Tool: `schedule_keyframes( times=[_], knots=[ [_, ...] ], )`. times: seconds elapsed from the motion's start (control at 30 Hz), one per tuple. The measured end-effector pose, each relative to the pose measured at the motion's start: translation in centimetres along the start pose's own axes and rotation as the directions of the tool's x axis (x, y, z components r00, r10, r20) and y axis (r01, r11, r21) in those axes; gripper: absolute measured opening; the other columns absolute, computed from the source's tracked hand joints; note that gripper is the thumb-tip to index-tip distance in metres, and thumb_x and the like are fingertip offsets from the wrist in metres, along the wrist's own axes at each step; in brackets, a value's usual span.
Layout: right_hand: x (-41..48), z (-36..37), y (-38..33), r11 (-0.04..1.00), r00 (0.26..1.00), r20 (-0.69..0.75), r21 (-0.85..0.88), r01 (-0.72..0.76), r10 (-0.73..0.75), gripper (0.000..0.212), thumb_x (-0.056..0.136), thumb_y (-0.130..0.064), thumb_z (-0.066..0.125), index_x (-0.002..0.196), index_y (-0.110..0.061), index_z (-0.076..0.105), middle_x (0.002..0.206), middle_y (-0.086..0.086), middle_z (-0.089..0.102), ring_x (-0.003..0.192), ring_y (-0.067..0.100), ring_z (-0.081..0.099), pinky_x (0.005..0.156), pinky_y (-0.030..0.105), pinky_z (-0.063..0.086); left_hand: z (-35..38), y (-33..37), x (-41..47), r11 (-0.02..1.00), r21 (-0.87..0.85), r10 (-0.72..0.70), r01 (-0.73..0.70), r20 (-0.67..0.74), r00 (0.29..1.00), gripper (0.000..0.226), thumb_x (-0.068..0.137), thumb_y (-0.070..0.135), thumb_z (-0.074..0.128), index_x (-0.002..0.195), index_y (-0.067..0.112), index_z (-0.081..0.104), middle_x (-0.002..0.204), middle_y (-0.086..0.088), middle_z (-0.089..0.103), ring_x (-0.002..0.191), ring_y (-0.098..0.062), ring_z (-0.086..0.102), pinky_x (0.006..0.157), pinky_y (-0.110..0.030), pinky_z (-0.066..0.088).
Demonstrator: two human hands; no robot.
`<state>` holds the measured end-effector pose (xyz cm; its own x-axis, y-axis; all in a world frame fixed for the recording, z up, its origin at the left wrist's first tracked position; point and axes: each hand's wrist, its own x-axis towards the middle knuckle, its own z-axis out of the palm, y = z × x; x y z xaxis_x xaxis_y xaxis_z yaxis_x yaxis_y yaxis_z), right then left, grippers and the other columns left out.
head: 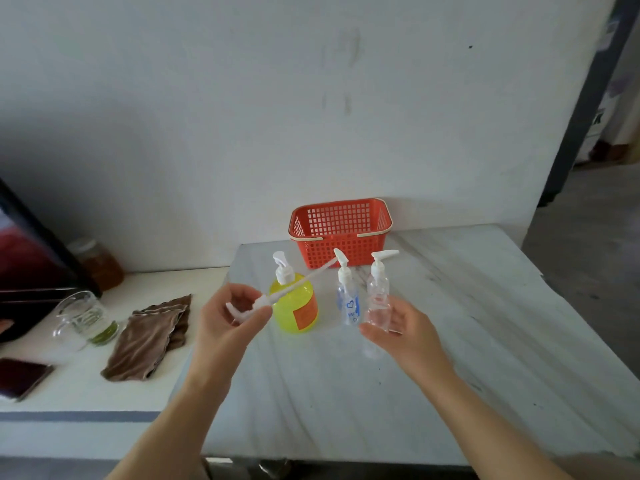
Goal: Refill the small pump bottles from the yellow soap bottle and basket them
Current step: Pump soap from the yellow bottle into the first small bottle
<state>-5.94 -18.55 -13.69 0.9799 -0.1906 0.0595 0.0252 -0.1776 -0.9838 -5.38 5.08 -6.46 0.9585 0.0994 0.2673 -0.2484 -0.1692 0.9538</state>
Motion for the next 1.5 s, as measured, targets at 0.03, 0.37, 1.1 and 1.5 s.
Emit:
schedule_keyframes(
  times=[0.03,0.37,1.1,1.5],
  knots=[
    [0.0,0.1,0.1,1.000,1.000,0.001,-0.003,-0.001,0.001,0.046,0.072,-0.016,0.082,0.109,-0.029,0.059,0.097,-0.009,0.071,0.095,0.003,0.067,0.079,0.015,0.048,-0.3,-0.7,-0.1,0.998,0.055,-0.018,0.020,-0.032,0.999,0.020,0.064,0.018,0.069,0.080,0.008,0.062,0.064,0.007,0.055,0.058,-0.005,0.045,0.051,-0.010,0.036],
    [0.1,0.7,0.8,0.995,1.000,0.016,-0.096,0.004,-0.003,0.042,0.070,-0.015,0.083,0.096,-0.028,0.053,0.091,-0.014,0.071,0.090,0.002,0.066,0.082,0.025,0.050,4.0,-7.2,-1.1,0.834,0.466,-0.201,0.297,-0.246,0.948,0.018,0.069,0.021,0.072,0.068,0.018,0.053,0.059,0.004,0.054,0.056,-0.014,0.051,0.052,-0.026,0.037],
    [0.9,0.1,0.4,0.964,0.996,0.031,-0.252,0.089,-0.083,0.044,0.067,-0.022,0.085,0.086,-0.040,0.049,0.095,-0.016,0.068,0.095,-0.002,0.062,0.082,0.020,0.048,12.4,-8.1,0.9,0.767,0.415,-0.408,0.489,-0.273,0.871,0.028,0.073,0.049,0.068,0.084,0.027,0.056,0.081,0.013,0.064,0.079,-0.013,0.063,0.073,-0.028,0.049],
    [1.3,1.1,0.5,0.953,0.993,0.087,-0.284,0.105,-0.083,0.041,0.064,-0.031,0.084,0.097,-0.029,0.059,0.094,-0.017,0.068,0.092,0.001,0.064,0.083,0.030,0.053,7.5,-5.5,1.6,0.949,0.314,0.133,-0.007,-0.382,0.915,0.021,0.080,0.022,0.070,0.092,0.020,0.053,0.086,0.007,0.053,0.076,-0.013,0.050,0.071,-0.028,0.042]
  ],
)
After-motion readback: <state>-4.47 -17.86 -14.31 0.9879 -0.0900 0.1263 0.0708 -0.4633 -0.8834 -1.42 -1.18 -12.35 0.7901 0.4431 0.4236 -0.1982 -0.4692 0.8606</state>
